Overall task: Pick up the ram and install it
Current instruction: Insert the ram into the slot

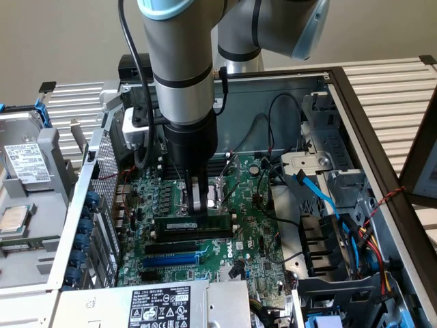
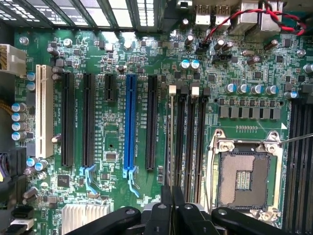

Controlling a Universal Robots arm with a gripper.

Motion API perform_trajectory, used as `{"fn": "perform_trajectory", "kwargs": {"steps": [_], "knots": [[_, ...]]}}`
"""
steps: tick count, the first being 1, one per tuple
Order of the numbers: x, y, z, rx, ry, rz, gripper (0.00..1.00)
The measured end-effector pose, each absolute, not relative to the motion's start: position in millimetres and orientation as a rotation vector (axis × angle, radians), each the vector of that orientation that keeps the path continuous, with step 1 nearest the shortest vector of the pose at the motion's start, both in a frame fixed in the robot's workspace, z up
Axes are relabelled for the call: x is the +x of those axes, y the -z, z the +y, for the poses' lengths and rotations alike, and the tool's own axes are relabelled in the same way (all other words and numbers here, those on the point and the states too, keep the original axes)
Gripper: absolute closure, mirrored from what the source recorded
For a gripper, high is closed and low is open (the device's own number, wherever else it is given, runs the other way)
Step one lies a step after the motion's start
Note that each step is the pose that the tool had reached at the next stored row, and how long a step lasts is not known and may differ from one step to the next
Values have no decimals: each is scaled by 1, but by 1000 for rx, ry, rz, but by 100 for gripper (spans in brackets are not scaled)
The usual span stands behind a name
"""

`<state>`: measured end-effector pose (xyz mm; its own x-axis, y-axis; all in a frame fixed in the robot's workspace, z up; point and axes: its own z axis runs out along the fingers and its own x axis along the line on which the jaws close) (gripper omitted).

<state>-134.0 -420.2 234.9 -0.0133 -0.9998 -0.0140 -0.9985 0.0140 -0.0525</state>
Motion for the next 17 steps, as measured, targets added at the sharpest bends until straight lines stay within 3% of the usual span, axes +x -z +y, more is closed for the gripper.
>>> {"fn": "perform_trajectory", "kwargs": {"steps": [17], "knots": [[-137, -236, -420, -2133, 67, 2216, 88]]}}
